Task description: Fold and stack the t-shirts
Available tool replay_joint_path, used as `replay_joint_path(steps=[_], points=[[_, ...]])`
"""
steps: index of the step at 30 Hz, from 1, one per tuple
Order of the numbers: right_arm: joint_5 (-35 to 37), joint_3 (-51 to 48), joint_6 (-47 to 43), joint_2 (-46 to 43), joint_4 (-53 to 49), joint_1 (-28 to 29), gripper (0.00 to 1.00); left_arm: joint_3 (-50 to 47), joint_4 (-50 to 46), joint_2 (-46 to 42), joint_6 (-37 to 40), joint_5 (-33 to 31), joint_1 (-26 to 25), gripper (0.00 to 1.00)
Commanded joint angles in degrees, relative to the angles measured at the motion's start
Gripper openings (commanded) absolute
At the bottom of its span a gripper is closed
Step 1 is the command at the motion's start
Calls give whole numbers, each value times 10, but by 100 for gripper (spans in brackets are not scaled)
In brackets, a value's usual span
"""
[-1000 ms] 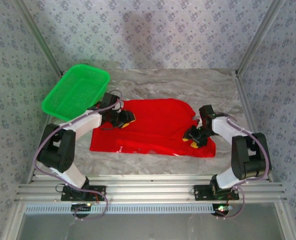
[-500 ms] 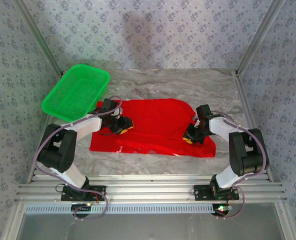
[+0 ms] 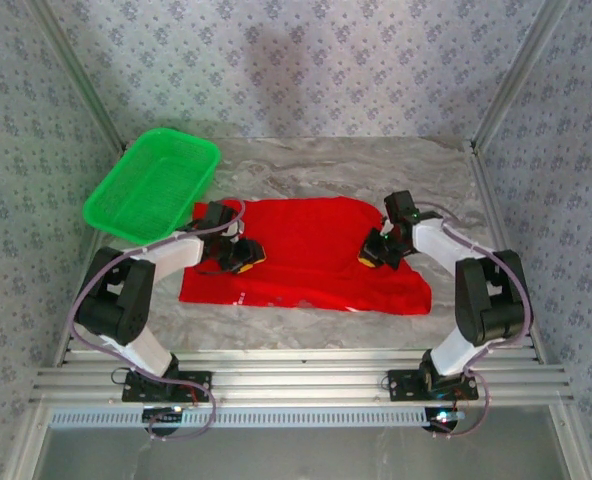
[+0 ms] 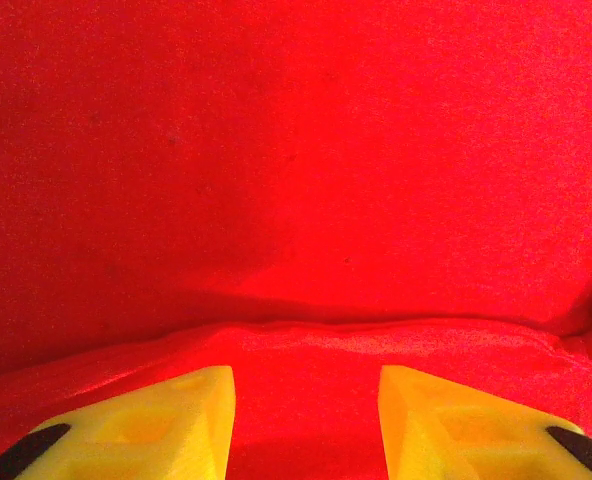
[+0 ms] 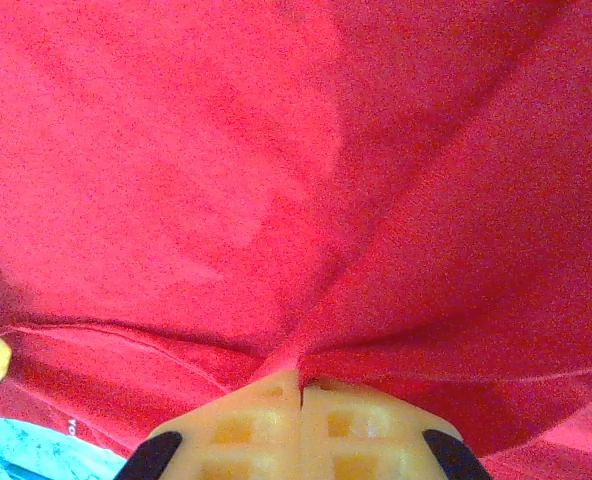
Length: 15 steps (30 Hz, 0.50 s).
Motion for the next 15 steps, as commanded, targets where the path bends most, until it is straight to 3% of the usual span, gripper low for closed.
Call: replay_joint_path(steps=[1, 15], points=[[-5, 47, -11, 38, -24, 9, 1, -2, -9, 8, 18, -7, -3, 42], [-22, 246, -58, 205, -85, 43, 2, 3, -25, 21, 32, -6, -3, 42]])
